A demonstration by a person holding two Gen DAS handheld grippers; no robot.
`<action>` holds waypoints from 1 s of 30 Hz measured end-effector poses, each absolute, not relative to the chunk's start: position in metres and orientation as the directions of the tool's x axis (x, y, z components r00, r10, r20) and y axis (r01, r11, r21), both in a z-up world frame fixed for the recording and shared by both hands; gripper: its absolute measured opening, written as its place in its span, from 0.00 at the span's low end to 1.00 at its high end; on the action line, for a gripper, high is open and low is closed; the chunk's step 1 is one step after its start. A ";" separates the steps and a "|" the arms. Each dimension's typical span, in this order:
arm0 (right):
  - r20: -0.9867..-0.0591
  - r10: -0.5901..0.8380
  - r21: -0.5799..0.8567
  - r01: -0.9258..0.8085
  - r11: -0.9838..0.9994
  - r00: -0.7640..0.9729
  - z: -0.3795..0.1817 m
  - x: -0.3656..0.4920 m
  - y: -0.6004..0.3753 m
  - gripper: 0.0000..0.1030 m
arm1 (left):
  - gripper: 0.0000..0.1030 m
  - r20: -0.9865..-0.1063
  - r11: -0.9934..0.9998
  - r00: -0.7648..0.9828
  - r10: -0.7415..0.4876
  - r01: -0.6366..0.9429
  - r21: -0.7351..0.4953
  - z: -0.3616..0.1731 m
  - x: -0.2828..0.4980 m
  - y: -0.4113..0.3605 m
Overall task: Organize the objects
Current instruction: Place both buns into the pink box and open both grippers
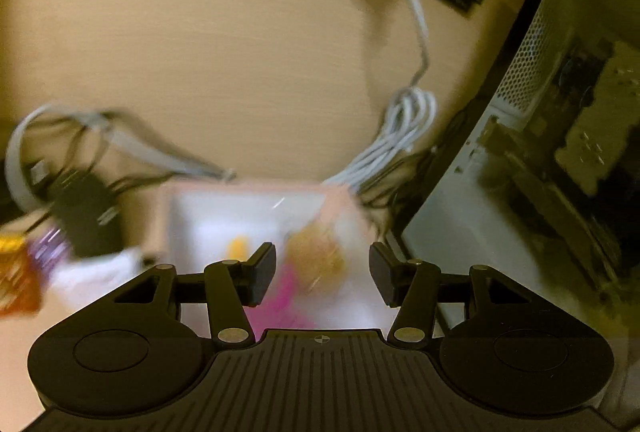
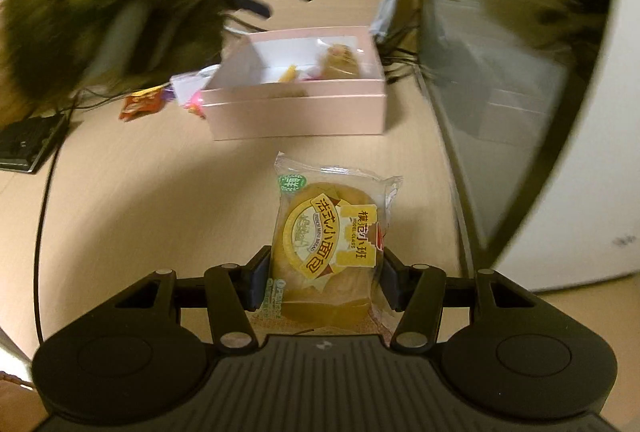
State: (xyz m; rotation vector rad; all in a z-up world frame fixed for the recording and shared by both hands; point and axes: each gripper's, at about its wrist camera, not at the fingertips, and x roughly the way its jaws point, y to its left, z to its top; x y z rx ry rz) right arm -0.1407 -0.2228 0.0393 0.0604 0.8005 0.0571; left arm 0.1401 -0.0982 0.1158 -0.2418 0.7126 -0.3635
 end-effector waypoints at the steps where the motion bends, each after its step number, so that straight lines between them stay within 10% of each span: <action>1: -0.711 0.089 0.085 -0.041 0.996 0.697 0.041 -0.136 -0.220 0.53 | 0.55 -0.603 0.915 0.695 -0.391 0.224 -0.336 0.112 0.125 -0.084; 11: -0.546 0.118 0.110 -0.069 0.992 0.829 0.113 -0.001 -0.195 0.54 | 0.54 -0.690 0.932 0.662 -0.292 0.036 -0.360 0.071 -0.004 0.023; 13: -0.530 0.153 0.158 -0.080 0.984 0.834 0.120 0.039 -0.195 0.87 | 0.54 -0.702 0.940 0.659 -0.269 0.021 -0.341 0.069 -0.010 0.029; 21: -0.596 0.127 0.141 -0.052 0.989 0.793 0.088 0.054 -0.182 0.91 | 0.54 -0.728 0.972 0.667 -0.160 -0.021 -0.233 0.065 -0.017 0.080; 30: -0.660 0.067 0.047 -0.049 0.998 0.749 0.055 -0.027 -0.158 0.97 | 0.54 -0.622 0.950 0.747 -0.232 0.313 0.021 0.094 0.071 0.045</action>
